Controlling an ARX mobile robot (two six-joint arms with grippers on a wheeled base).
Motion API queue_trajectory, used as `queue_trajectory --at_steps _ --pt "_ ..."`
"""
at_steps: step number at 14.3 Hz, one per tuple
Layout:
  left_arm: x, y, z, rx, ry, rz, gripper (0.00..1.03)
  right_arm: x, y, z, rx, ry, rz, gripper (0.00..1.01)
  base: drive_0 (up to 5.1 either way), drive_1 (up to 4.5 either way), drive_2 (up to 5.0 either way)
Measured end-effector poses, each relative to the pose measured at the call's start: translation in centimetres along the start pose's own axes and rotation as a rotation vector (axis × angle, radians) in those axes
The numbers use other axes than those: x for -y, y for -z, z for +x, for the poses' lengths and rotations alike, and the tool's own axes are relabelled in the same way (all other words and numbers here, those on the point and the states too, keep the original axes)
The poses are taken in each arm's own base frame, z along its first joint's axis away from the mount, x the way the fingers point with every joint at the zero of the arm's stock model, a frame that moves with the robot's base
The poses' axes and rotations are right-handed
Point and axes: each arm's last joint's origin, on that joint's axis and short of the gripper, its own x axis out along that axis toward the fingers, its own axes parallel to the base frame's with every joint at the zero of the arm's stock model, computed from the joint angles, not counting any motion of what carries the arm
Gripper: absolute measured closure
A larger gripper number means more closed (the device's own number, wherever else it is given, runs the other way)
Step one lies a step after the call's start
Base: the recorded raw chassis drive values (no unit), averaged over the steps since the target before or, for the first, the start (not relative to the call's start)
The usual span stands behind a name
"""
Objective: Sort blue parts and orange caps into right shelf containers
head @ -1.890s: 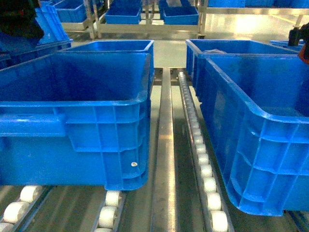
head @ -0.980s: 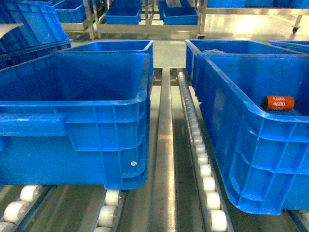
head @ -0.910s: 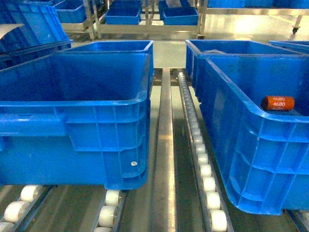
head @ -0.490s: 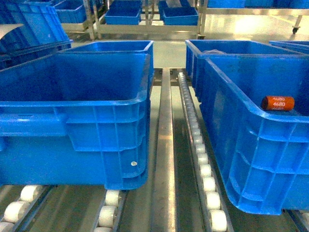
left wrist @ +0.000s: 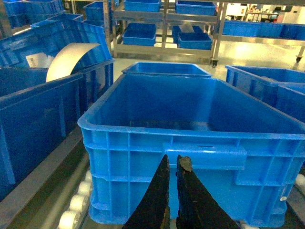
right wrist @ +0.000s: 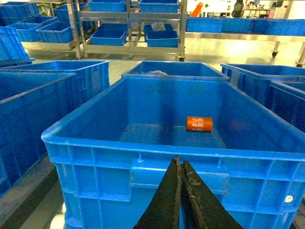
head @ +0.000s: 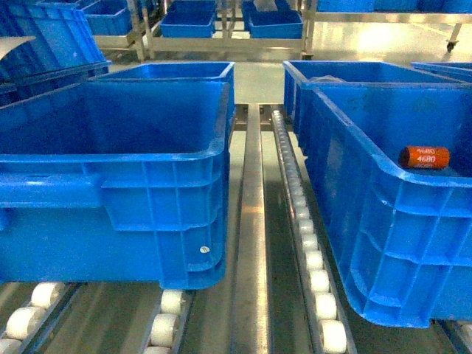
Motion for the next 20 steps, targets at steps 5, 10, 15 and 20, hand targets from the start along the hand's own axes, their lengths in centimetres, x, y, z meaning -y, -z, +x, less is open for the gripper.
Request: queue_trajectory --at_steps 5,10,15,20 --pt "0.0 0.6 -1.2 -0.043 0.001 0.001 1.01 0.0 0.0 -1.3 0.013 -0.001 0.000 0.99 0.0 0.00 0.0" --pt "0.0 0.4 -1.3 -0.018 0.000 0.003 1.01 0.0 0.3 -1.3 -0.010 -0.001 0.000 0.99 0.0 0.00 0.0" --pt "0.0 0.4 -1.3 -0.017 0.001 0.003 0.65 0.0 0.3 -1.3 -0.011 -0.001 0.000 0.64 0.0 0.00 0.0" --pt "0.0 0.4 -1.3 -0.017 0.001 0.004 0.03 0.0 0.3 -1.3 -0.010 -0.001 0.000 0.01 0.0 0.00 0.0"
